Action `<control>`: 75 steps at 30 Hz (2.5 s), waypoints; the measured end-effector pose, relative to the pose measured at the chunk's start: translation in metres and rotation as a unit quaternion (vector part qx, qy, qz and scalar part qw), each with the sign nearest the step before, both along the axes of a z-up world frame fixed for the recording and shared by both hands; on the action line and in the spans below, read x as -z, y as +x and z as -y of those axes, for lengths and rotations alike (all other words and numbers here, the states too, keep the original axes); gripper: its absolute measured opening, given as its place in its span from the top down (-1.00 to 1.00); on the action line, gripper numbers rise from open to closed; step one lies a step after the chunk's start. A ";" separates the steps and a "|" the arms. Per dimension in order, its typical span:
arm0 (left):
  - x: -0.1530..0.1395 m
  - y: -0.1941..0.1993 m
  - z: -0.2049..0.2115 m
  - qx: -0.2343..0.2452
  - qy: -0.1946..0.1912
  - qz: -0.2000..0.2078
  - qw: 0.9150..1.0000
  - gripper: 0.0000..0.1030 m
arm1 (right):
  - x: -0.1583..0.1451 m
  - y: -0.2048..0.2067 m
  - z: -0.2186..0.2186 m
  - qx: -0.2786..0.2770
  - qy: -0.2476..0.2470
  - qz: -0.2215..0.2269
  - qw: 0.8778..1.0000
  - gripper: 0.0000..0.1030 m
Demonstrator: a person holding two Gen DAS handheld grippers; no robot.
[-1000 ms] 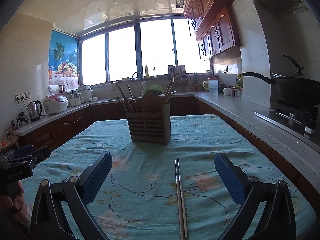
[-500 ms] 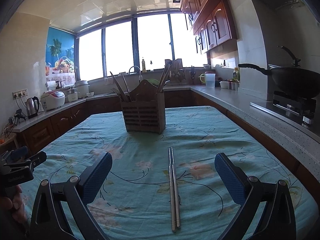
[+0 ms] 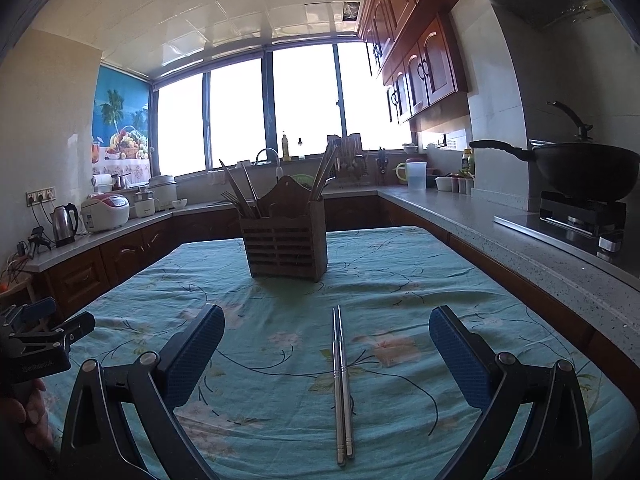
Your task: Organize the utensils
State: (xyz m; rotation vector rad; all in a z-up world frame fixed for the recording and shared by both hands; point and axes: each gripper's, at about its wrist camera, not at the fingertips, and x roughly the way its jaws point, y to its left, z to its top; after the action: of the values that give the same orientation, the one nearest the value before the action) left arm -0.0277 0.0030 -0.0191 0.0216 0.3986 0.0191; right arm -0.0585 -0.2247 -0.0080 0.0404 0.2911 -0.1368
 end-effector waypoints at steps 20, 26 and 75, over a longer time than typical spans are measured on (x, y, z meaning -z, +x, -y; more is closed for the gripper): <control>0.002 -0.001 0.000 0.004 0.002 0.012 1.000 -0.98 | 0.002 0.001 -0.001 -0.012 0.000 0.003 1.000 -1.00; 0.002 -0.001 0.000 0.002 0.000 0.013 1.000 -0.98 | 0.003 0.002 -0.001 -0.014 -0.001 0.002 1.000 -1.00; 0.001 -0.007 0.016 0.004 0.007 0.018 1.000 -0.98 | 0.003 0.002 -0.001 -0.025 0.001 0.010 1.000 -1.00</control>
State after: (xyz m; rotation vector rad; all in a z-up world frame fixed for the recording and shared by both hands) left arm -0.0350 -0.0134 -0.0201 0.0358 0.3630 0.0137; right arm -0.0566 -0.2236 -0.0106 0.0372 0.2720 -0.0854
